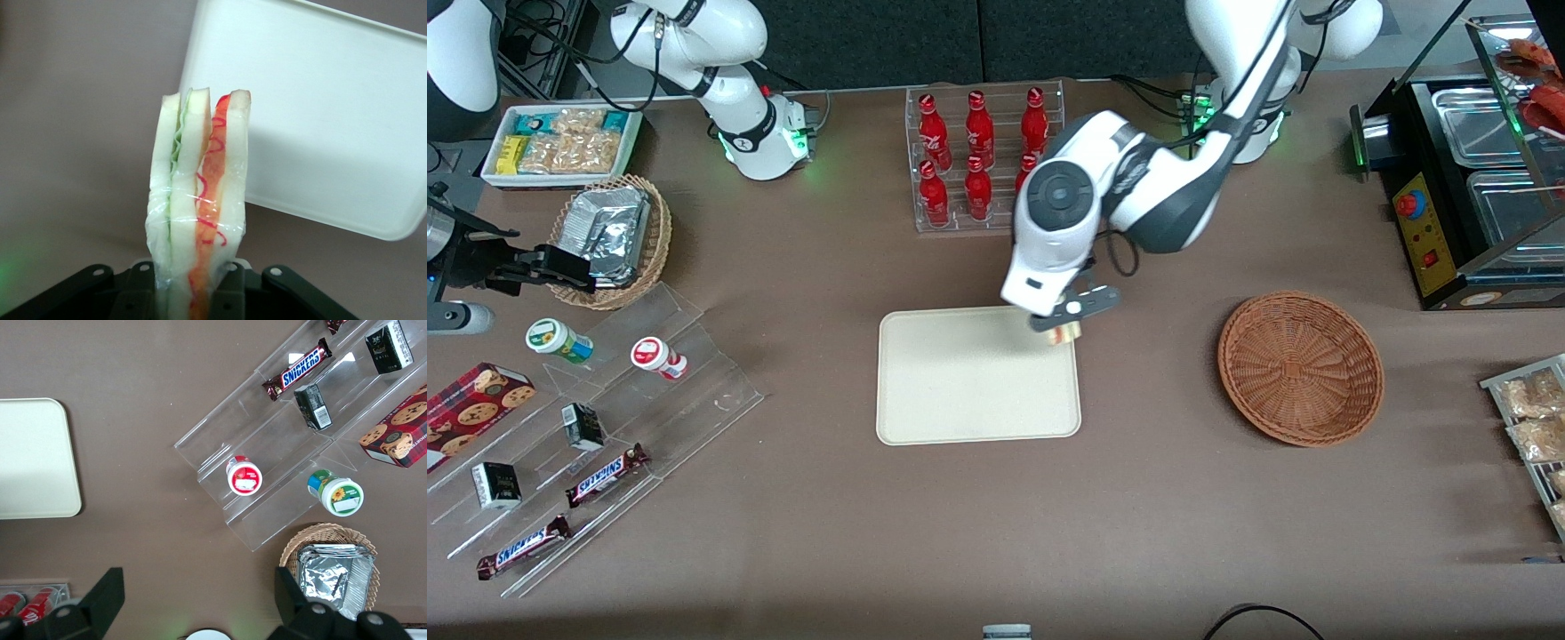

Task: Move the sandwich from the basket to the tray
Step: 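Lift the sandwich and carry it over the cream tray, then lower the sandwich onto the tray and open the left gripper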

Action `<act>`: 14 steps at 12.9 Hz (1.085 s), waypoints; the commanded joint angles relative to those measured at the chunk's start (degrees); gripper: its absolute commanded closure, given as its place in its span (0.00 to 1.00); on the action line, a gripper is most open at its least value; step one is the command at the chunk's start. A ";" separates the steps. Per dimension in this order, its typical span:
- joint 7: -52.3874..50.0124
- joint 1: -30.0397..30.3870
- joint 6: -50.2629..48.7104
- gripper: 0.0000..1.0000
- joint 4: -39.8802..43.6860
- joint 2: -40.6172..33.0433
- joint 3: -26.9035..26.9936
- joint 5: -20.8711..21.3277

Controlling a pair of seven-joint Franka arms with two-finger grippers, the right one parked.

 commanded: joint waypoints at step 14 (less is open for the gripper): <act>16.52 -4.18 21.27 0.97 9.95 21.18 0.95 0.32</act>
